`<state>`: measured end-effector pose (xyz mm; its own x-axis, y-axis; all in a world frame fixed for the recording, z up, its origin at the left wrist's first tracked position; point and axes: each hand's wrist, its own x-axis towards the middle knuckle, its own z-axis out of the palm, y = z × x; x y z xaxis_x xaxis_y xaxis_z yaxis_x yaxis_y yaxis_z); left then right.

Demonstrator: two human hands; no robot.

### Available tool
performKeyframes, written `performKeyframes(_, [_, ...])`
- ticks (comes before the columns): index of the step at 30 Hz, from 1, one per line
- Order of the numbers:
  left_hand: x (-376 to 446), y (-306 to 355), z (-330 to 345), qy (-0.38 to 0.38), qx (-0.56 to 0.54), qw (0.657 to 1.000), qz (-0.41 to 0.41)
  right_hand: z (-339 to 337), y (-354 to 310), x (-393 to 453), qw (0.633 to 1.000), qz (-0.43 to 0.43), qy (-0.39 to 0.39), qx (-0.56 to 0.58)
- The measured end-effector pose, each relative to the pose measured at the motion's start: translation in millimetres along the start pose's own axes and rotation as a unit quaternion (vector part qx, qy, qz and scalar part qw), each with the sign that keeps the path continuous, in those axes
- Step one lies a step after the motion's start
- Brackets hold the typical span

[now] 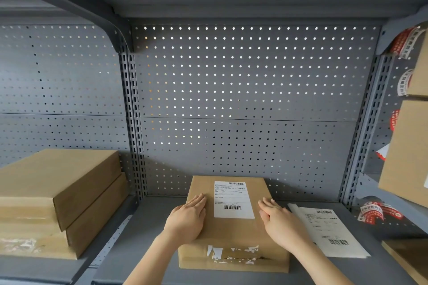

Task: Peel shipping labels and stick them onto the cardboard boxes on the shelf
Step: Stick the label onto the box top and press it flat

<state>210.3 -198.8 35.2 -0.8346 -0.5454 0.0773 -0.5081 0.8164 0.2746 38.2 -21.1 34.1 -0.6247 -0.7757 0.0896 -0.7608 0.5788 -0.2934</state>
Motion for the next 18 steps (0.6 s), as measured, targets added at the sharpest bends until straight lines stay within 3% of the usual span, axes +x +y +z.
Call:
performKeyframes(4, [-0.6, -3.7, -1.0, 0.008, -0.027, 1.000, 0.010, -5.0, 0.2, -0.9, 0.999, -0.013, 0.004, -0.029])
performKeyframes(12, [1.3, -29.4, 2.9, 0.018, -0.237, 0.971, 0.018, -18.7, 12.6, -2.8, 0.999, -0.039, -0.016, -0.015])
performKeyframes(18, [10.3, -27.0, 0.3, 0.041, -0.176, 0.983, 0.022, -21.5, 7.0, -1.9, 0.999, -0.034, 0.003, -0.020])
